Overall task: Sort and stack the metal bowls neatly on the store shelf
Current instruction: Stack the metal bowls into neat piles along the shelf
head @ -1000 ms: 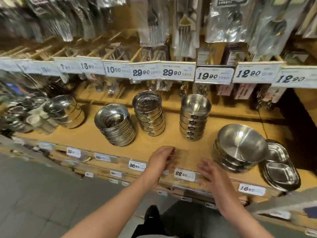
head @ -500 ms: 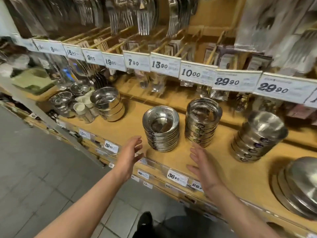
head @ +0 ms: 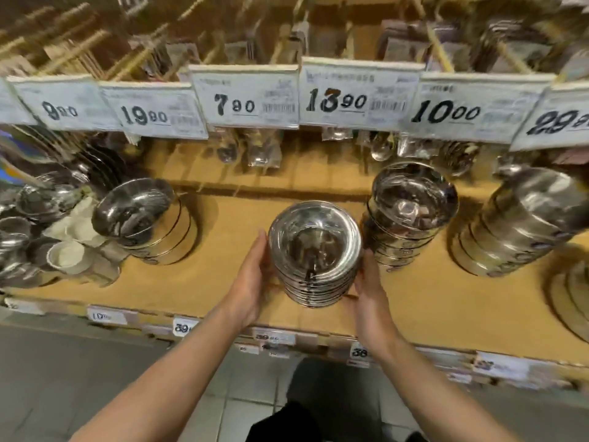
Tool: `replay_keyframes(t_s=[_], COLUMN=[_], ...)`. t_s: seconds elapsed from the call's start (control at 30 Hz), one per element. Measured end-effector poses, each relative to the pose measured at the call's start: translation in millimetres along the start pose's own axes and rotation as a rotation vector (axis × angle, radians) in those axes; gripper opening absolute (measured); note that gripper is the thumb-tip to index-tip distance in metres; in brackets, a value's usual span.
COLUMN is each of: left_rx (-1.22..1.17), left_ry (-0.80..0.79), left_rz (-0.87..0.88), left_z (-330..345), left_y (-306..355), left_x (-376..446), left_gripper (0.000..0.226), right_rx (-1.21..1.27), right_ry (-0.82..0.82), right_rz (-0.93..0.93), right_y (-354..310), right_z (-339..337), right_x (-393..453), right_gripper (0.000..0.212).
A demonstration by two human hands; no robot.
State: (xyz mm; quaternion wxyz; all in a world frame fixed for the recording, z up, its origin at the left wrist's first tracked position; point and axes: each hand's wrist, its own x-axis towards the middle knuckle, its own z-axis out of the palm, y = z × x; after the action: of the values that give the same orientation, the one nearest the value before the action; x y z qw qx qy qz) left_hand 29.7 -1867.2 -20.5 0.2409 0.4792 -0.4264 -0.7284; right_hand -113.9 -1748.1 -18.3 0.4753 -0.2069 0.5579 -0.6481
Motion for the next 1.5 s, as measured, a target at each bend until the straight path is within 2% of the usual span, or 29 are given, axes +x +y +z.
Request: replay_keyframes(t_s=[0.1, 0.27, 0.3, 0.4, 0.47, 0.63, 0.8, 0.93, 1.0, 1.17, 1.33, 1.5], left_rx=[-0.002, 0.011, 0.005, -0.037, -0.048, -0.022, 0.004, 0.002, -0.014, -0.04, -0.026, 0.003], left_ry=[-0.062, -0.052, -0.05, -0.023, 0.005, -0.016, -0.063, -0.103, -0.114, -0.031, 0.019, -0.032], left_rz=[0.005, 0.042, 0.045, 0.064, 0.07, 0.085, 0.007, -0.02, 0.001, 0.037, 0.028, -0.019], left_z=[2.5, 1.9, 2.2, 9.8, 21.2, 73.4, 152.9, 208.7, 224.9, 231.3, 225.9, 228.5], left_y=[-2.4, -16.2, -20.5, -30.8, -34.5, -44.5, -57.9, -67.1, -66.6, -66.8, -68.2, -69.5], left_x=[2.8, -15.1, -20.5, -38.4, -52.5, -85.9, -96.7, -88.8, -80.1, -63.2, -56.8, -51.4], left_gripper=[0.061, 0.05, 0.049, 0.046, 0.049, 0.052, 0.056, 0.047, 0.041, 0.038, 0.048, 0.038], right_rx=[-0.038, -0.111, -0.132, -0.129, -0.125, -0.103, -0.116, -0.153, -0.144, -0.045, -0.085, -0.089], right_ry=[-0.012, 0.015, 0.024, 0.038, 0.016, -0.001, 0.068, 0.116, 0.103, 0.101, 0.085, 0.138], right_rz=[-0.03, 0.038, 0.055, 0.104, 0.085, 0.018, 0.016, 0.014, 0.028, 0.092, 0.117, 0.069], right_y=[-4.4, -5.5, -3.7, -1.6, -5.4, -21.3, -46.5, -63.4, -67.1, -65.9, -50.5, -46.4], right_z=[5.5, 2.8, -0.6, -15.8, -29.5, -79.1, -148.6, -197.9, -214.1, -220.9, -220.1, -223.2], right_x=[-2.6, -22.0, -27.4, -44.7, -56.1, -82.6, -97.9, -95.8, -87.2, -59.6, -50.2, -45.6], right_gripper=[0.038, 0.052, 0.051, 0.031, 0.028, 0.028, 0.041, 0.029, 0.037, 0.035, 0.033, 0.051])
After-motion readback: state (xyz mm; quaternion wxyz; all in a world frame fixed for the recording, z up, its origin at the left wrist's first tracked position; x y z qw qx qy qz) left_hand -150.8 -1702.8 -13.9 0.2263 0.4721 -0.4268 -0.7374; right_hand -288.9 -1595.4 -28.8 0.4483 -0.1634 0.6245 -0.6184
